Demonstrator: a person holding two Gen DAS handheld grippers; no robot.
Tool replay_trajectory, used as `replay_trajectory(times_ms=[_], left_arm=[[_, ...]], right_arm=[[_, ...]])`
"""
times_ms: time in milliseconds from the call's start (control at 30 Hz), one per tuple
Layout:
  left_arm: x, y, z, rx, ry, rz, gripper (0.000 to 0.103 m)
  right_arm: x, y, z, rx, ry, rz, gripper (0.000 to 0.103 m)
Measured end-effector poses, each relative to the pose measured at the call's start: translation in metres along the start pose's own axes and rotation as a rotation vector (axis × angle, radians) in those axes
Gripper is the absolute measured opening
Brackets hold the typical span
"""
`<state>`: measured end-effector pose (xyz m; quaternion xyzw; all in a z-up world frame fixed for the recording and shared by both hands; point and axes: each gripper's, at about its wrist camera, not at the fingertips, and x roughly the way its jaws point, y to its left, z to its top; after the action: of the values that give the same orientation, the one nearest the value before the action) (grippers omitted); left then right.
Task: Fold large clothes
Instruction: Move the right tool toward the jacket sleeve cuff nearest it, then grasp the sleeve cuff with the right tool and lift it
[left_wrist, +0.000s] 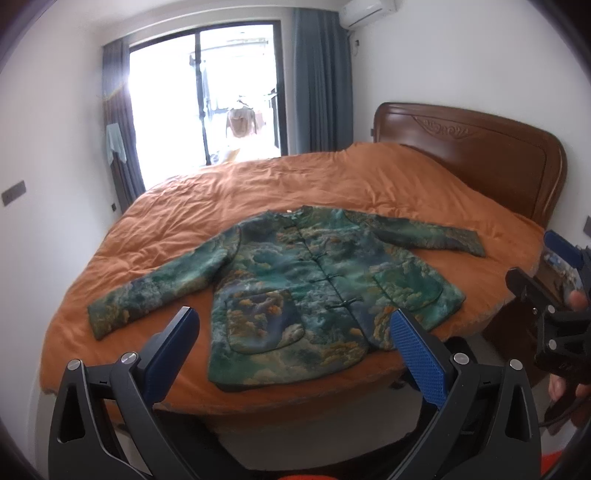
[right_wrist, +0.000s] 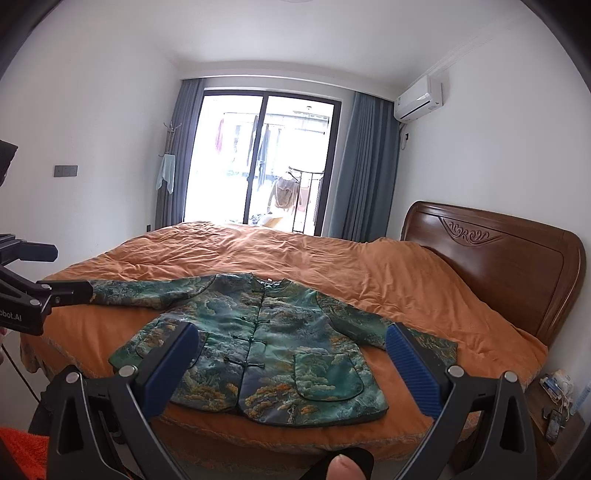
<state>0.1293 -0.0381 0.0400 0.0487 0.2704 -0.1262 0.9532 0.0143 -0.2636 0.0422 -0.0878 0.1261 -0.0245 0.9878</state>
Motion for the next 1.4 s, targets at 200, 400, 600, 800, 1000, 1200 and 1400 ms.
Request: replay_trajectory(times_ms=[200, 400, 600, 800, 1000, 1200, 1400], left_arm=[[0.034, 0.002, 0.005, -0.023, 0.015, 0.046, 0.103], [0.082, 0.002, 0.005, 0.002, 0.107, 0.025, 0.103], [0.119, 0.0, 0.005, 0.0, 0.189, -0.104, 0.103], [0.142, 0.008, 0.011, -0.032, 0.191, -0.071, 0.103], [0.164, 0.014, 0.004, -0.056, 0.249, -0.029, 0.103], [0.178, 0.014, -0.003, -0.049, 0.304, 0.001, 0.103], [0.192, 0.014, -0.002, -0.044, 0.326, 0.031, 0.103]], right_arm=[[0.033, -0.009, -0.001, 0.043, 0.023, -0.004, 0.103], [0.089, -0.018, -0.021, 0.026, 0.147, 0.052, 0.103], [0.156, -0.064, -0.044, 0.078, 0.241, -0.016, 0.103], [0.239, -0.164, -0.071, 0.243, 0.335, -0.119, 0.103], [0.31, -0.294, -0.114, 0.547, 0.405, -0.18, 0.103], [0.368, -0.378, -0.174, 0.842, 0.458, -0.184, 0.098], [0.405, -0.421, -0.23, 1.164, 0.427, -0.21, 0.086]])
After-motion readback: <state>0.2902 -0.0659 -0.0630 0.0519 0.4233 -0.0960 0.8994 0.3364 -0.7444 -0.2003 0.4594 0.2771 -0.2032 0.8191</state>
